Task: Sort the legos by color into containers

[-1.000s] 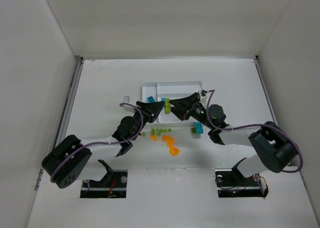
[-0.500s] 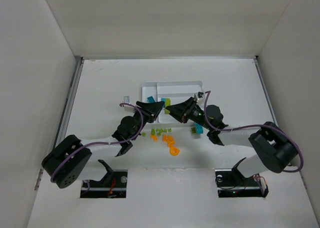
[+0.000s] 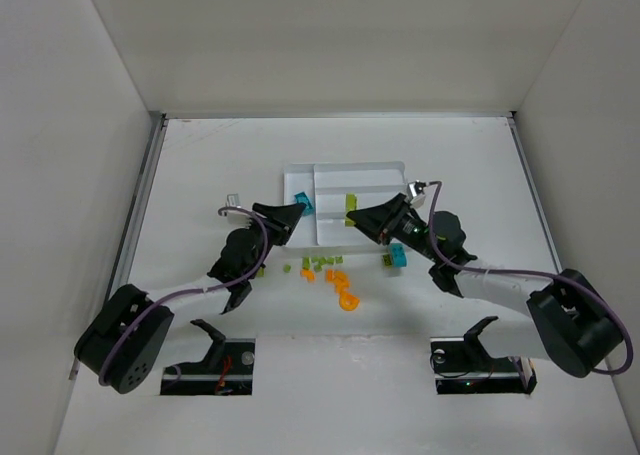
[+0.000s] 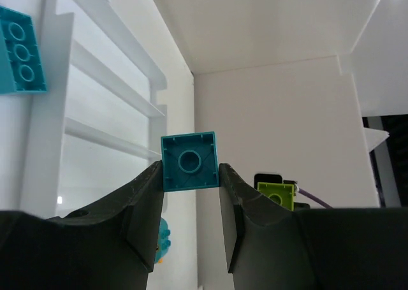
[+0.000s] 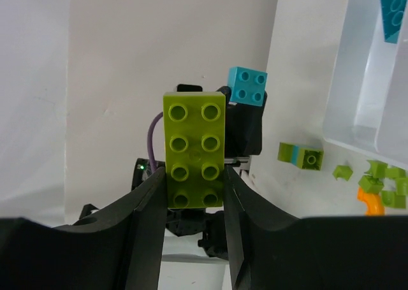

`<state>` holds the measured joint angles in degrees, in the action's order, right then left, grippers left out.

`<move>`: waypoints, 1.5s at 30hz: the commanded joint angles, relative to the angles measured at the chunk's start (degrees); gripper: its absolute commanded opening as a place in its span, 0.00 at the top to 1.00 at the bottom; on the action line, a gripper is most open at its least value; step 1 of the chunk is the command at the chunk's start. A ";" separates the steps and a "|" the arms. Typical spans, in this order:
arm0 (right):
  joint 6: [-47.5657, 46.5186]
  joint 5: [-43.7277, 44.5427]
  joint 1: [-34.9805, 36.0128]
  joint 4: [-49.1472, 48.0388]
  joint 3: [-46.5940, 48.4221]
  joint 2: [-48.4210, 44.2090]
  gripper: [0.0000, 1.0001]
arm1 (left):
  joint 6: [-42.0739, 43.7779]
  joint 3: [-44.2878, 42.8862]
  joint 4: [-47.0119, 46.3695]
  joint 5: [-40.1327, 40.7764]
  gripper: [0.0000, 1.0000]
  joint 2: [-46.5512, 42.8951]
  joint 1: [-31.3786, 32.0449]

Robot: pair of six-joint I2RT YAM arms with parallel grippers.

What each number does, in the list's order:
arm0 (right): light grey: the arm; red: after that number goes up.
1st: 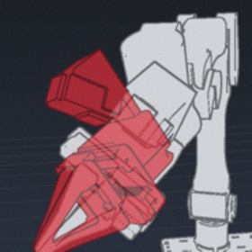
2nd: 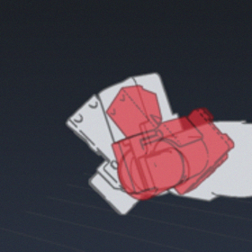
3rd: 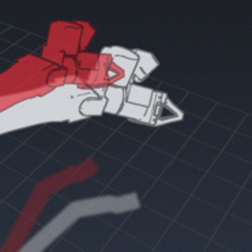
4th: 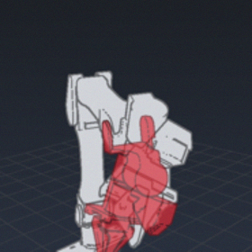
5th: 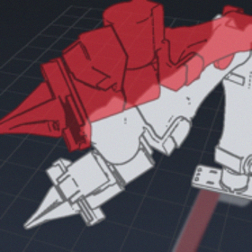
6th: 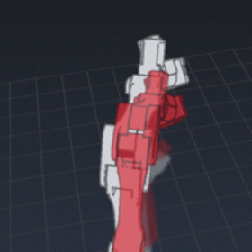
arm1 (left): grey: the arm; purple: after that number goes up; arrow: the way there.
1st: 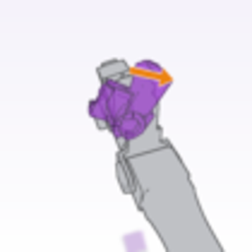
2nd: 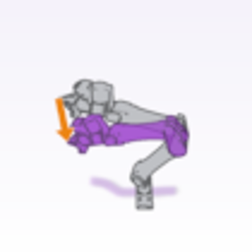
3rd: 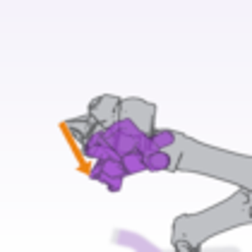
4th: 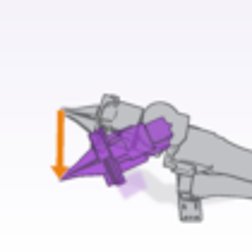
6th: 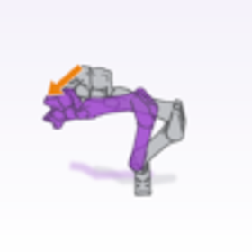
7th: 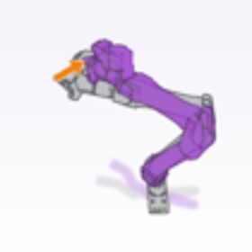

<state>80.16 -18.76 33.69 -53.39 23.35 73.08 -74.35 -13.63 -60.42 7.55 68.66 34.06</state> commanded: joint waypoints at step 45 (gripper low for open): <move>-41.84 21.30 -4.21 45.20 47.29 31.76 0.74 | 38.84 -20.84 38.47 16.53 0.45 3.51 2.72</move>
<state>41.17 -2.00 29.23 -11.44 65.25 103.50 -34.81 -38.02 -16.56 25.21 76.90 37.36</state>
